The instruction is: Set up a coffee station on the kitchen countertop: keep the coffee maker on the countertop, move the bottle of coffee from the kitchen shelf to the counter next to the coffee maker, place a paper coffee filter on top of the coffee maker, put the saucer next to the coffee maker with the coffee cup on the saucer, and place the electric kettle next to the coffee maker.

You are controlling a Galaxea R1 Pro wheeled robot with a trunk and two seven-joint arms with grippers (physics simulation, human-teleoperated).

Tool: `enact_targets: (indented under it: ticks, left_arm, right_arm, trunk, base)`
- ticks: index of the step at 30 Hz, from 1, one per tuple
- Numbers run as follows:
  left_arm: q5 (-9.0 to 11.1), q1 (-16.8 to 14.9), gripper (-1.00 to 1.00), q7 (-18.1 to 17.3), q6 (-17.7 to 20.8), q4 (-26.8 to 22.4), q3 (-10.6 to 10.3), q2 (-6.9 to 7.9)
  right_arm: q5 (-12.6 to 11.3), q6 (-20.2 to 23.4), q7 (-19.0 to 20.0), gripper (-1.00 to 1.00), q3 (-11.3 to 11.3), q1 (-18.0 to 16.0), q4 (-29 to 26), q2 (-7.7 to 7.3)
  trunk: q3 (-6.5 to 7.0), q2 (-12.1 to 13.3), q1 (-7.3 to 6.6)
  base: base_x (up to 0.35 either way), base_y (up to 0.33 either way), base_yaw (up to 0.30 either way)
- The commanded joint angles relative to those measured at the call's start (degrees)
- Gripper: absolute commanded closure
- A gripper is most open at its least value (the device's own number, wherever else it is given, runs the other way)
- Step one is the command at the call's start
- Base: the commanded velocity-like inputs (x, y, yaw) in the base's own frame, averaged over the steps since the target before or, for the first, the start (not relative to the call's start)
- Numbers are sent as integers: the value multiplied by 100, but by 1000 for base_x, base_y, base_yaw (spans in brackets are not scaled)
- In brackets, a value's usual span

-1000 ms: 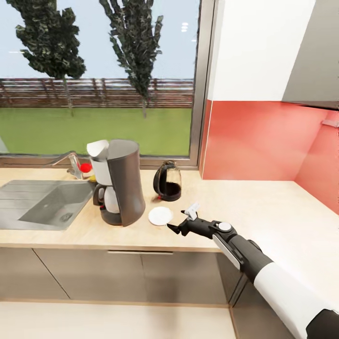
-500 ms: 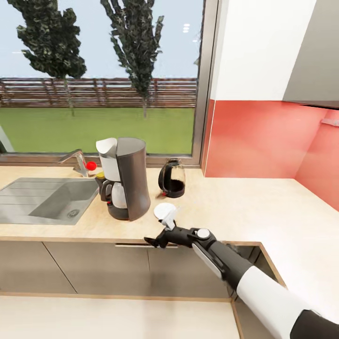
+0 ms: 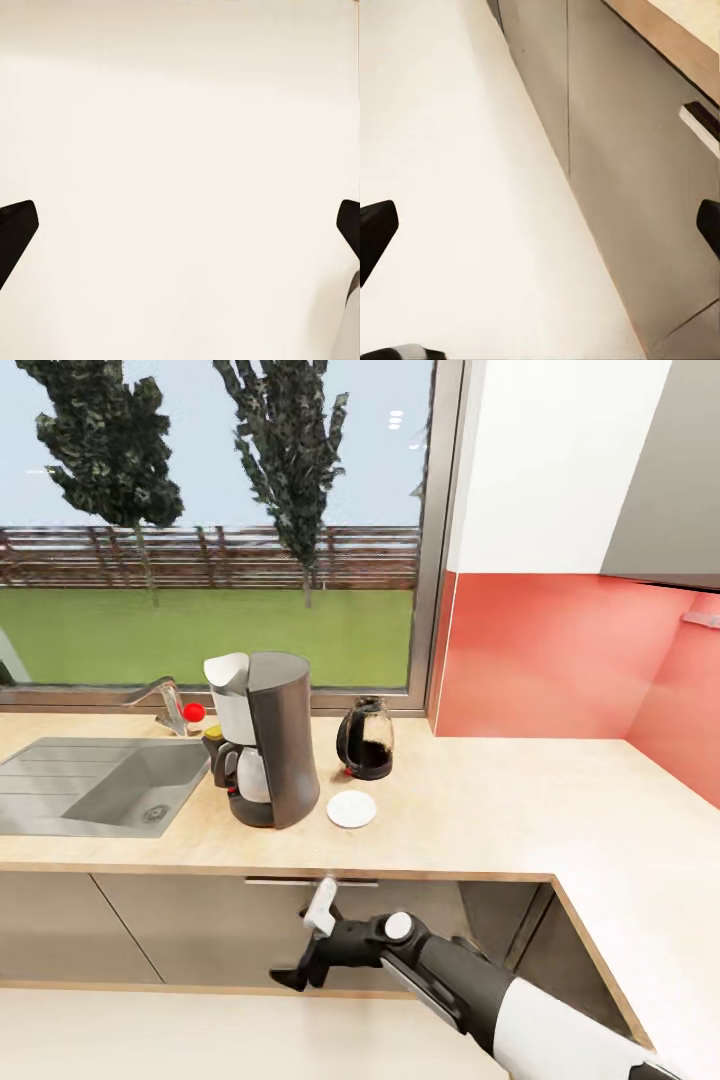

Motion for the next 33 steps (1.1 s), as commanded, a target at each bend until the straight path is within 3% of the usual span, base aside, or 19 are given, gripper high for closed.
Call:
enact_targets:
  ticks: [1,5,9,14,18,21,29,32,33]
  left_arm:
    - [53,-4,-100,22,-58,0,-41,2]
    - [53,-4,-100,18,-112,-2,-42,-6]
    - [48,0,-100,15,-125,-2,-52,-5]
    - [7,9,-100,14,-128,9,-74,-21]
    - [-5,23,-100,14,-128,36,-83,-25]
    - [-9,44,-100,14,-124,54,-96,-31]
    - [-17,85,-100,14,-116,100,-104,-50]
    - [-12,89,-100,14,-108,112,-104,-46]
    - [-12,90,-100,14,-107,114,-104,-45]
  right_arm:
    - [-60,49,4,-100,50,96,-1,12]
    - [-44,51,-10,-100,110,377,108,23]
    - [-45,52,-19,-100,123,521,880,95]
    - [-55,53,-35,-100,107,557,2763,544]
    - [-223,35,-172,-100,96,563,3969,741]
    - [-687,26,-542,-100,84,676,4550,774]
    - [-2721,47,-2561,-100,68,1196,4823,611]
    - [-3292,50,-2912,-100,71,1316,4830,595]
    - [-3370,52,-2944,-100,72,1342,4830,595]
  trunk:
    - [-12,-13,4]
    - [-12,-13,4]
    - [-12,-13,4]
    - [-12,-13,4]
    - [-12,-13,4]
    - [-12,-13,4]
    - [-12,-13,4]
    - [-12,-13,4]
    - [-12,-13,4]
  base:
    - [0,109,0]
    - [0,221,0]
    - [0,285,0]
    - [0,152,0]
    - [0,31,0]
    - [0,8,0]
    - [0,1,0]
    - [0,0,0]
    - [0,0,0]
